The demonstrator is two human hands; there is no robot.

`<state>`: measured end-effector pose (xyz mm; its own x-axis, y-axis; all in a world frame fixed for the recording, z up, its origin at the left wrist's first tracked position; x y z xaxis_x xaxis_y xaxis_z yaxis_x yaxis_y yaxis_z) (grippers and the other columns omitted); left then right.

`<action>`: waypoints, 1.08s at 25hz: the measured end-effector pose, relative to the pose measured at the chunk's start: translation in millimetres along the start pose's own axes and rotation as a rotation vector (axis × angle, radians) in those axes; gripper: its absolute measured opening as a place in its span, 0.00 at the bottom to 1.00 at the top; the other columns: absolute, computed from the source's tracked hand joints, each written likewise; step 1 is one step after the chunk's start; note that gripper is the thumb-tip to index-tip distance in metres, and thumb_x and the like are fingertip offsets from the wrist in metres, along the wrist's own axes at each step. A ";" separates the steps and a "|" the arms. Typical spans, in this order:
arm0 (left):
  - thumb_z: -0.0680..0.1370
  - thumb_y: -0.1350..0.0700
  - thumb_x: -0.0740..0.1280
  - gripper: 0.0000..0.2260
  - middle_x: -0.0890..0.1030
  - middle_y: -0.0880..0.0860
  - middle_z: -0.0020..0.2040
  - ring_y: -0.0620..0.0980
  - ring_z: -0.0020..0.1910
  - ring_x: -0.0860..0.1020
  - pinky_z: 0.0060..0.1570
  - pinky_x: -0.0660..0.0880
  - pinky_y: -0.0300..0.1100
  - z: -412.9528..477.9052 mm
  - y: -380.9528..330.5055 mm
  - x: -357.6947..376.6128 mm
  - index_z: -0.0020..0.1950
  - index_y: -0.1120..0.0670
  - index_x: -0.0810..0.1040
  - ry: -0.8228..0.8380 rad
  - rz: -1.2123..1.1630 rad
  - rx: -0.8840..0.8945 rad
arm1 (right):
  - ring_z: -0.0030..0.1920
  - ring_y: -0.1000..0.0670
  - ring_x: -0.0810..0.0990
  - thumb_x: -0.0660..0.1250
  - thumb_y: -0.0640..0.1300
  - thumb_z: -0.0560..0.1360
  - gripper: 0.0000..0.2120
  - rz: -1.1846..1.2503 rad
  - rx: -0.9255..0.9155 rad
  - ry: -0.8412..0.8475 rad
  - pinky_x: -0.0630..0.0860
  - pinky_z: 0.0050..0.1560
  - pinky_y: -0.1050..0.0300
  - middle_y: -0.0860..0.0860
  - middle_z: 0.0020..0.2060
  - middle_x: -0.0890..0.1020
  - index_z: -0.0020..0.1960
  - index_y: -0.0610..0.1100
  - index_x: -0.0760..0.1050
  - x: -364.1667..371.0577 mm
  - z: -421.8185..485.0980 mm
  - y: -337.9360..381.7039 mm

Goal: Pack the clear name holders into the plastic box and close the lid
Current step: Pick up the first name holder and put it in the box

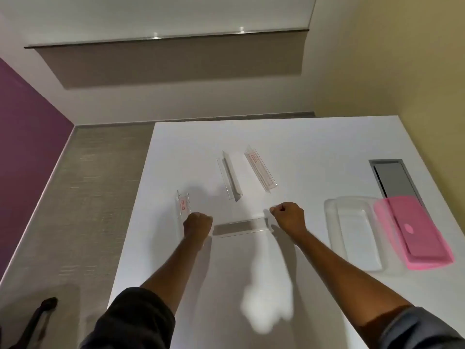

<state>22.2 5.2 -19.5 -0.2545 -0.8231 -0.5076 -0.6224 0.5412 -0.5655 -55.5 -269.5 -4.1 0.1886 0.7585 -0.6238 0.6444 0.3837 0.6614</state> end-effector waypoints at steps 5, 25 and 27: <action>0.83 0.60 0.72 0.13 0.81 0.65 0.44 0.60 0.40 0.80 0.30 0.82 0.46 19.7 17.1 19.0 0.60 0.70 0.80 0.107 -0.268 -0.235 | 0.39 0.42 0.82 0.73 0.45 0.80 0.19 0.116 0.184 0.049 0.84 0.58 0.40 0.34 0.40 0.86 0.35 0.35 0.79 22.8 12.9 -15.1; 0.84 0.67 0.70 0.09 0.84 0.66 0.42 0.53 0.25 0.85 0.32 0.85 0.46 26.6 35.7 43.0 0.62 0.70 0.79 0.131 -0.607 -0.392 | 0.27 0.48 0.78 0.73 0.35 0.75 0.16 0.371 0.396 -0.038 0.88 0.47 0.43 0.49 0.24 0.78 0.29 0.42 0.80 38.6 16.1 -38.2; 0.84 0.66 0.70 0.10 0.85 0.68 0.46 0.56 0.33 0.85 0.36 0.85 0.48 19.8 35.9 42.4 0.62 0.70 0.78 0.152 -0.624 -0.401 | 0.21 0.53 0.77 0.71 0.31 0.73 0.11 0.397 0.397 -0.068 0.84 0.31 0.57 0.46 0.27 0.78 0.34 0.39 0.80 32.9 8.8 -35.0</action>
<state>3.7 -6.9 -74.2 0.1519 -0.9866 -0.0594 -0.8988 -0.1128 -0.4237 -65.3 -262.5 -51.4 0.5123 0.7636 -0.3930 0.7413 -0.1621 0.6513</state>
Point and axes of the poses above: each hand's wrist, its own z-axis towards the middle knuckle, its own x-axis out of the palm, y = z × x, the point moved 3 cm from there along z, towards the middle knuckle
